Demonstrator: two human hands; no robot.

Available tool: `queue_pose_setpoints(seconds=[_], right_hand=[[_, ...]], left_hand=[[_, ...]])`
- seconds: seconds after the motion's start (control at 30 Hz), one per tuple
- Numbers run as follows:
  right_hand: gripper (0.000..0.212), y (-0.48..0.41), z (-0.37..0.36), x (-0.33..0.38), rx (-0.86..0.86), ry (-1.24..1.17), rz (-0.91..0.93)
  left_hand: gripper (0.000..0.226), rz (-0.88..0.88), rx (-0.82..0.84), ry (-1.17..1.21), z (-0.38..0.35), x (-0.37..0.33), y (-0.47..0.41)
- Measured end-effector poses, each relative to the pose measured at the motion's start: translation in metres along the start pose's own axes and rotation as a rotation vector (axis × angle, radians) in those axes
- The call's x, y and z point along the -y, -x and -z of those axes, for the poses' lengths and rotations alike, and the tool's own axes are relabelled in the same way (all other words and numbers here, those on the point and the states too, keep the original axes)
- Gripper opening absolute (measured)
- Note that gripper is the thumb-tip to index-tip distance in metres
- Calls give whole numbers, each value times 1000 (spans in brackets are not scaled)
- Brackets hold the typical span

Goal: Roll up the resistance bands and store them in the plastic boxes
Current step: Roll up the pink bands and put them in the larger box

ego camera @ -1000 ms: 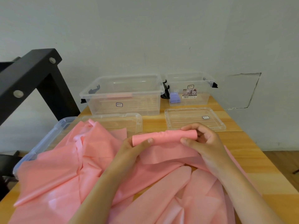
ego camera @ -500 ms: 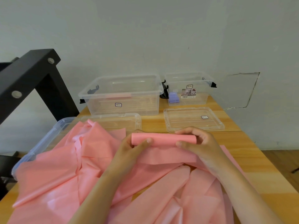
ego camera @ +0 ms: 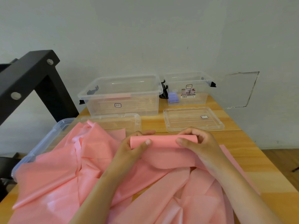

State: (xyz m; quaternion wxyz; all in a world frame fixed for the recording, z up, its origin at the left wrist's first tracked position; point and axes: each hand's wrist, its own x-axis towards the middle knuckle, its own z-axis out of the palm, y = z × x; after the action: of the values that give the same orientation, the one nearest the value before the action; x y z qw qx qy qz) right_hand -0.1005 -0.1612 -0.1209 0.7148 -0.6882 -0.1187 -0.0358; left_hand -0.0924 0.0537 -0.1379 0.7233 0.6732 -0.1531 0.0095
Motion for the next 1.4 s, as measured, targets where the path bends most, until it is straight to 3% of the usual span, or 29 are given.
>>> queue_pose_setpoints(seconds=[0.1,0.33,0.5,0.63,0.73,0.8,0.97,1.1,1.23,1.4], right_hand=[[16,0,0,-1,-20,25,19],[23,-1,0,-4,-52,97,17],[28,0,1,-3,53,70,-103],[16,-1,1,-4,-14,91,-87],[24,0,2,-3,-27,73,-17],[27,0,2,-3,-16,83,-6],[19,-2,3,-8,-27,-8,-103],[21,-2,3,-6,-66,-8,-51],[23,-1,1,-5,-86,-11,-5],[22,-2,1,-7,-87,27,-14]], left_hand=[[34,-5,-22,-67,-1,-1,1],[17,79,-66,96,-3,0,-3],[27,22,-104,56,1,0,-4],[34,59,-109,91,-3,2,-4],[18,179,-129,239,-5,4,-6],[10,185,-143,216,-4,4,-7],[25,133,-152,117,-1,4,-6],[36,153,-125,226,-3,8,-6],[21,173,-134,330,-9,9,-7],[9,153,-129,209,-18,14,-8]])
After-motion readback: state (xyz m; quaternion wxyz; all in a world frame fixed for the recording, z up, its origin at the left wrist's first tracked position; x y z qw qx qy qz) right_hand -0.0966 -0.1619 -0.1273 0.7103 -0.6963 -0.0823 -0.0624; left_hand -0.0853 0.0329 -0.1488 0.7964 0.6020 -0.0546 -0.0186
